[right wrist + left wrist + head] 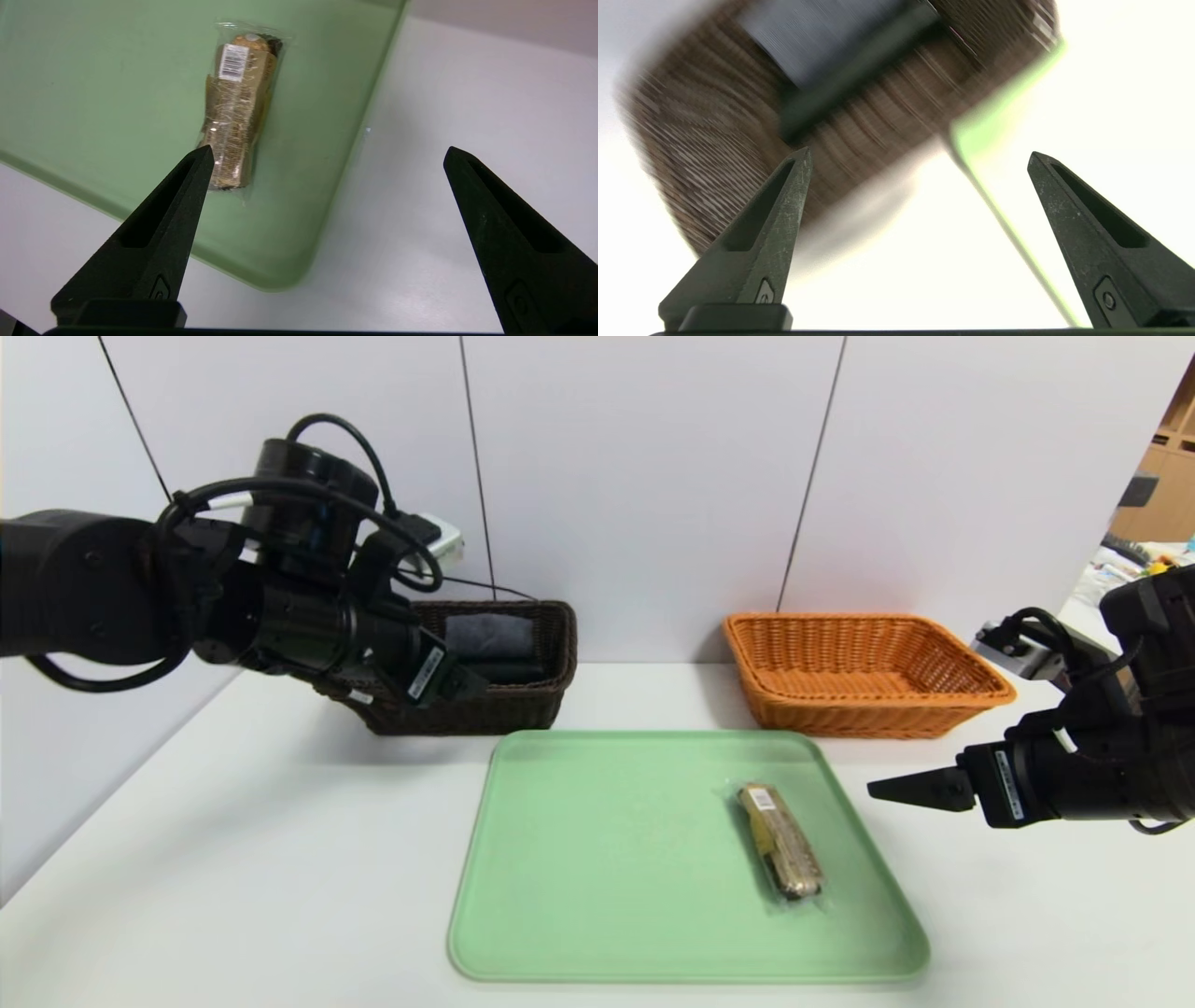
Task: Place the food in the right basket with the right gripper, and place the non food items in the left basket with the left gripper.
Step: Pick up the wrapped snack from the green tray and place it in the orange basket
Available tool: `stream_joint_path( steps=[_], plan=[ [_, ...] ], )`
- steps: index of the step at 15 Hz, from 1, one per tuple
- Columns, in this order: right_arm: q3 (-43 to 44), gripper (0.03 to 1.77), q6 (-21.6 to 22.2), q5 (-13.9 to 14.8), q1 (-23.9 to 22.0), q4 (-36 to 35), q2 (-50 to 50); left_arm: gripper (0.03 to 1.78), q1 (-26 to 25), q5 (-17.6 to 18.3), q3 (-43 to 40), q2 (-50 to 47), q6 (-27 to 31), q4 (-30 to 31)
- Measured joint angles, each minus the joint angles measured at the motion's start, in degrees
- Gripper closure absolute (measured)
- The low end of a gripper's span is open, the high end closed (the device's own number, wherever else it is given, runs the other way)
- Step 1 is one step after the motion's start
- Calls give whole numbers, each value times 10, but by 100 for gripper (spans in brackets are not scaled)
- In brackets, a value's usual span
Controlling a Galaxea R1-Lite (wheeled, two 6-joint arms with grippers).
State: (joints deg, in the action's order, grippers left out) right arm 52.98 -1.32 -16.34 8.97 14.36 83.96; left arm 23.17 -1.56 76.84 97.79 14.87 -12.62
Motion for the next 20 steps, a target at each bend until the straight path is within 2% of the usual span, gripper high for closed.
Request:
stream_joint_path(
  steps=[4, 7, 9, 11, 13, 17, 20],
  plan=[
    [11, 10, 8, 2, 49, 2, 5, 15, 56, -12, -112, -64, -106, 0],
    [29, 10, 8, 3, 80, 2, 21, 14, 98, -13, -136, -76, -178, 0],
    [51, 10, 6, 14, 95, 9, 36, 14, 120, -14, -140, -70, -215, -2],
    [71, 10, 7, 47, 110, 22, 58, 13, 131, -14, -148, -62, -233, -2],
    [96, 10, 15, 96, 132, 57, 83, 12, 134, -14, -155, -56, -234, -1],
    [161, 10, 97, 156, 177, 134, 135, 12, 136, -16, -153, -47, -233, 2],
    [178, 10, 152, 187, 205, 144, 166, 12, 136, -15, -155, -42, -233, 2]
  ],
)
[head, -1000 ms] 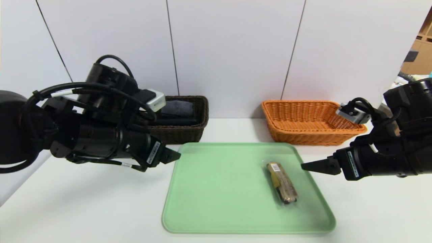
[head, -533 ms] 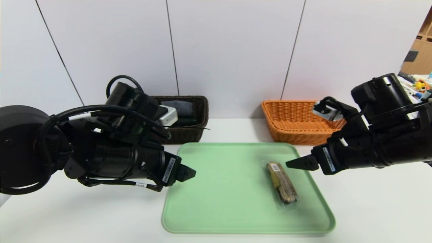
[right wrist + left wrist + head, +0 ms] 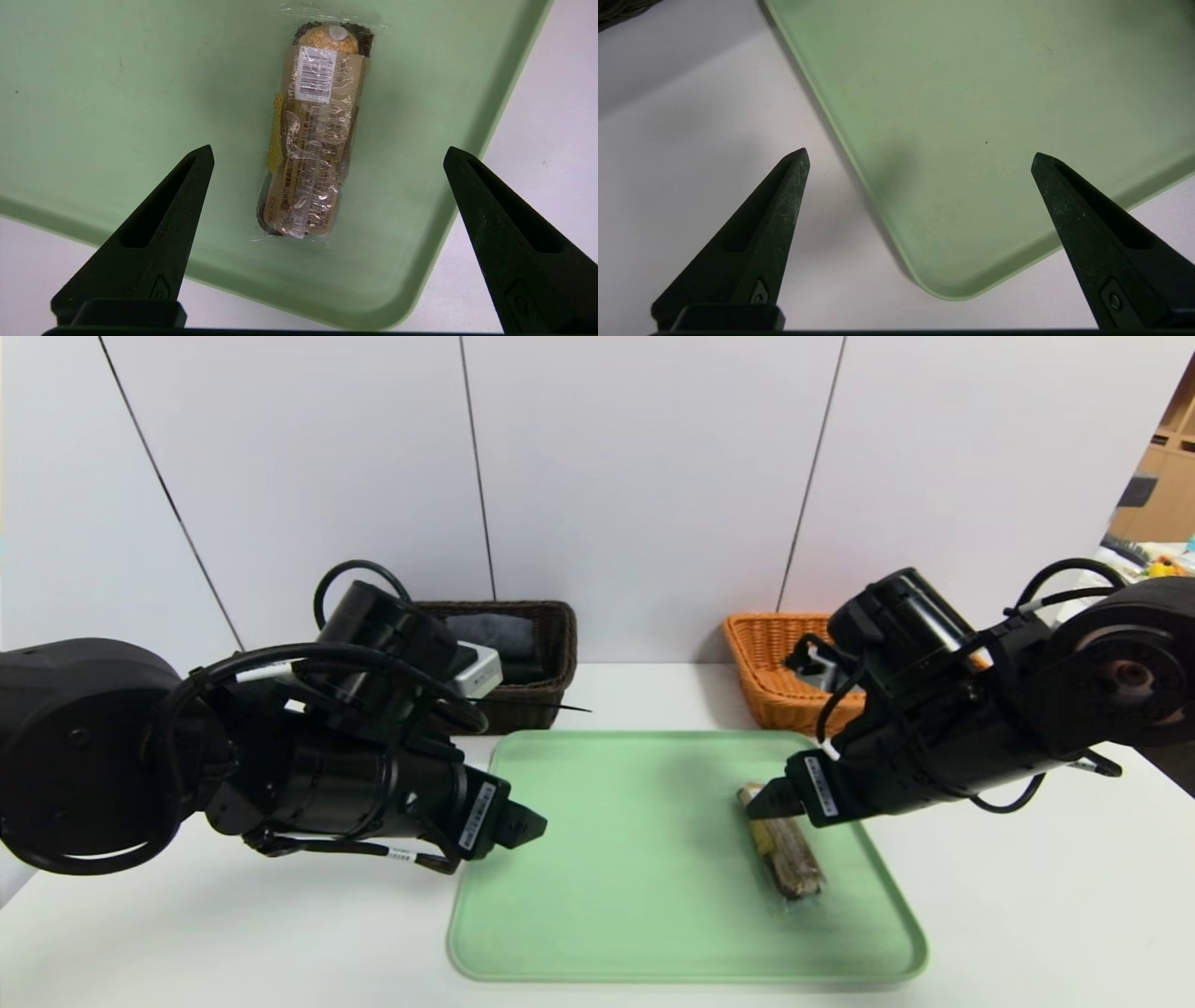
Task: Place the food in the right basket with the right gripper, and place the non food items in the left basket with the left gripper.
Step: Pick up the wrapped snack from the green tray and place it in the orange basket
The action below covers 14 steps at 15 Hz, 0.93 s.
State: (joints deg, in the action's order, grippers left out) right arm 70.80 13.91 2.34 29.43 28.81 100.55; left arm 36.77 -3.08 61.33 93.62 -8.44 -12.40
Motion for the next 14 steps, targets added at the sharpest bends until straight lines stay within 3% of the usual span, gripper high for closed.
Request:
stream_joint_path(
  steps=[14],
  plan=[
    [3, 10, 14, 34, 27, 17, 57, 12, 4, 4, -1, 6, 5, 1]
  ],
)
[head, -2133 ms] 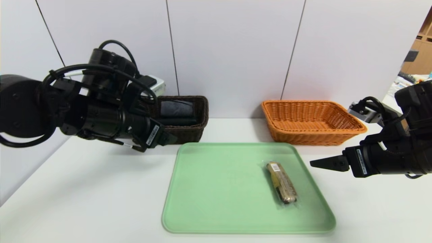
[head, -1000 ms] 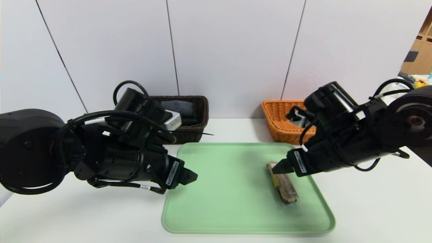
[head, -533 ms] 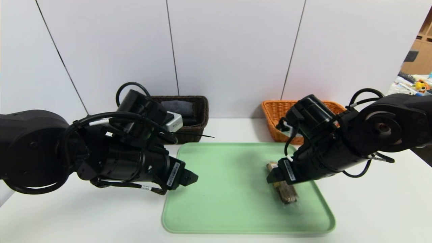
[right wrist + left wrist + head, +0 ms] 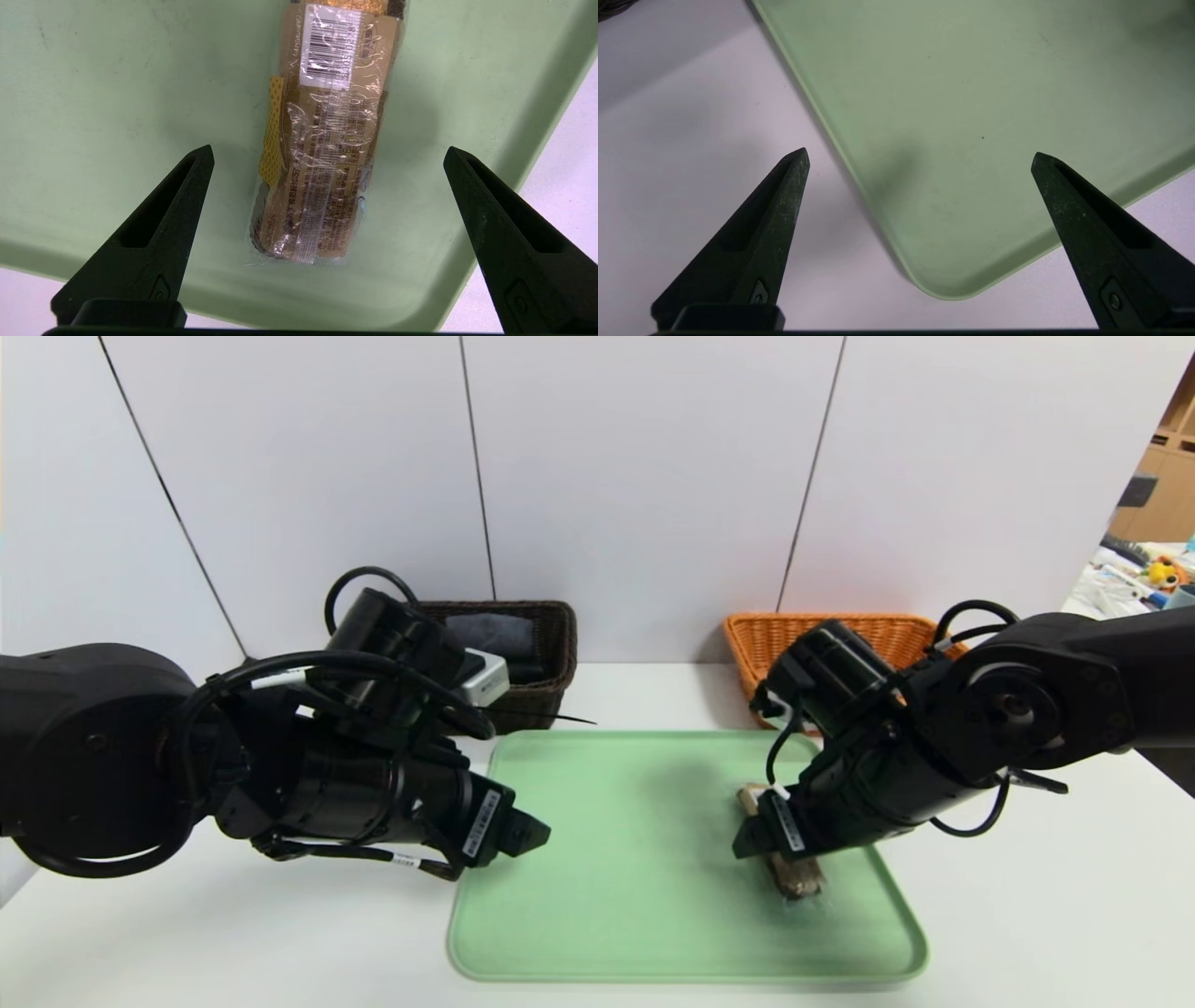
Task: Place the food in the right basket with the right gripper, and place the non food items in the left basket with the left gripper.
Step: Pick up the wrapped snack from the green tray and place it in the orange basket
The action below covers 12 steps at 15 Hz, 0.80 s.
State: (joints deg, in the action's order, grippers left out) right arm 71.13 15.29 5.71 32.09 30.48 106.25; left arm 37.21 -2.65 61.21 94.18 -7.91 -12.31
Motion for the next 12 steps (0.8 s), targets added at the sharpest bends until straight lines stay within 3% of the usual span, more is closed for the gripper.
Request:
stream_joint_path(
  steps=[7, 11, 12],
  plan=[
    [3, 10, 1, 41, 18, -1, 19, 12, 6, 1, -4, 3, -5, 0],
    [3, 10, 1, 40, 21, 0, 21, 12, 7, 1, -4, 3, -5, 0],
    [3, 29, 2, 40, 21, -1, 22, 12, 7, 1, -4, 3, -5, 0]
  ],
)
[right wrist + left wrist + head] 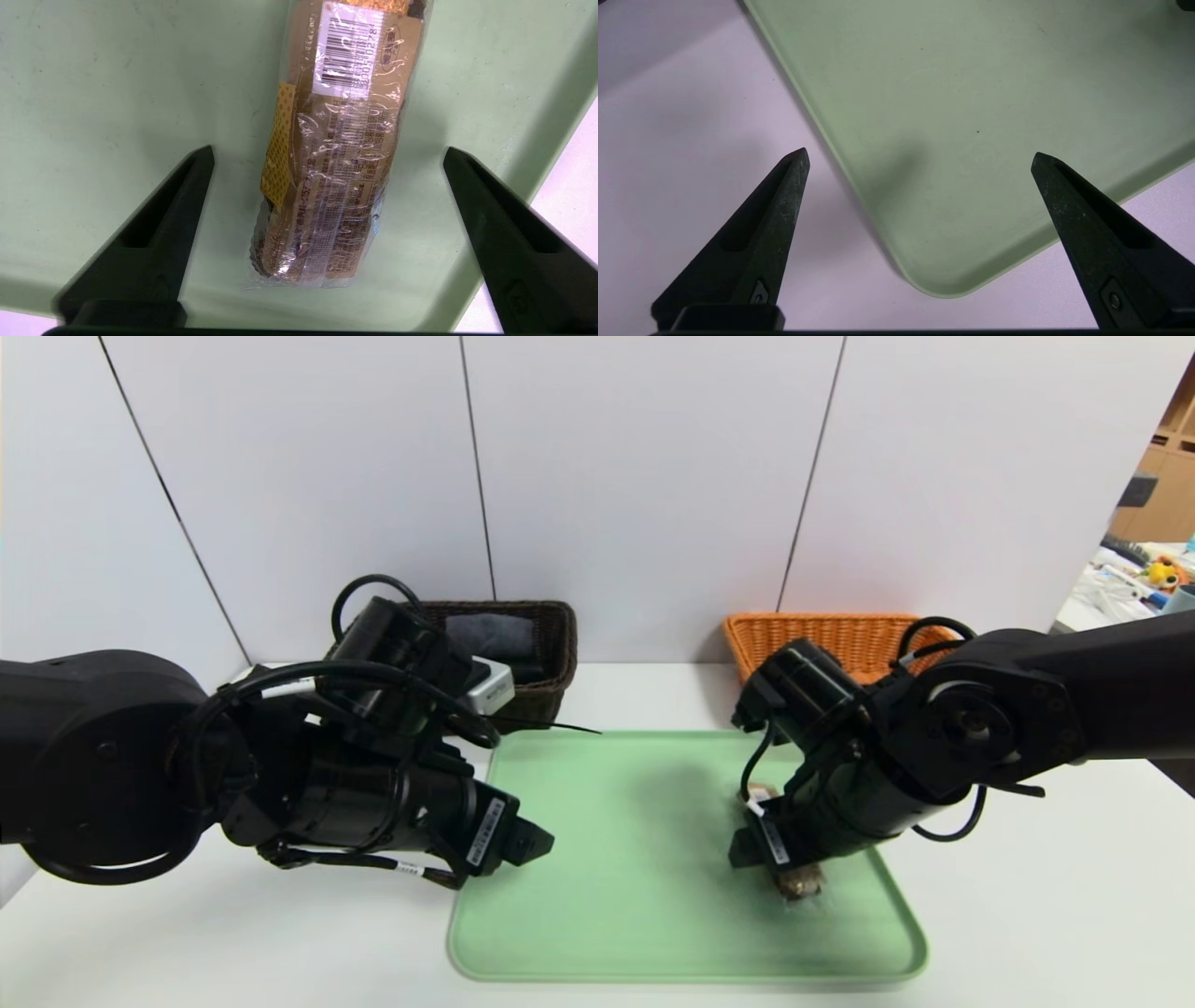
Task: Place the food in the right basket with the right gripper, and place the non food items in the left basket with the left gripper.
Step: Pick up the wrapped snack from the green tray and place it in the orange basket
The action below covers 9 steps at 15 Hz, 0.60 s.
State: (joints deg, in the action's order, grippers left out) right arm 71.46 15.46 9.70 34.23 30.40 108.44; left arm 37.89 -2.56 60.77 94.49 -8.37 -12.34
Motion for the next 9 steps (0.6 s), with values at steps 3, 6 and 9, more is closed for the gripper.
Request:
stream_joint_path(
  steps=[3, 6, 9],
  plan=[
    [0, 74, -1, -4, 4, 0, 0, 12, 0, 0, 0, 0, 0, 0],
    [-1, 105, 0, -13, 5, 1, -1, 12, 0, -1, 1, 0, 0, 0],
    [-1, 161, 1, -24, 4, 1, -5, 12, 0, -2, 1, -1, 1, 0]
  ],
)
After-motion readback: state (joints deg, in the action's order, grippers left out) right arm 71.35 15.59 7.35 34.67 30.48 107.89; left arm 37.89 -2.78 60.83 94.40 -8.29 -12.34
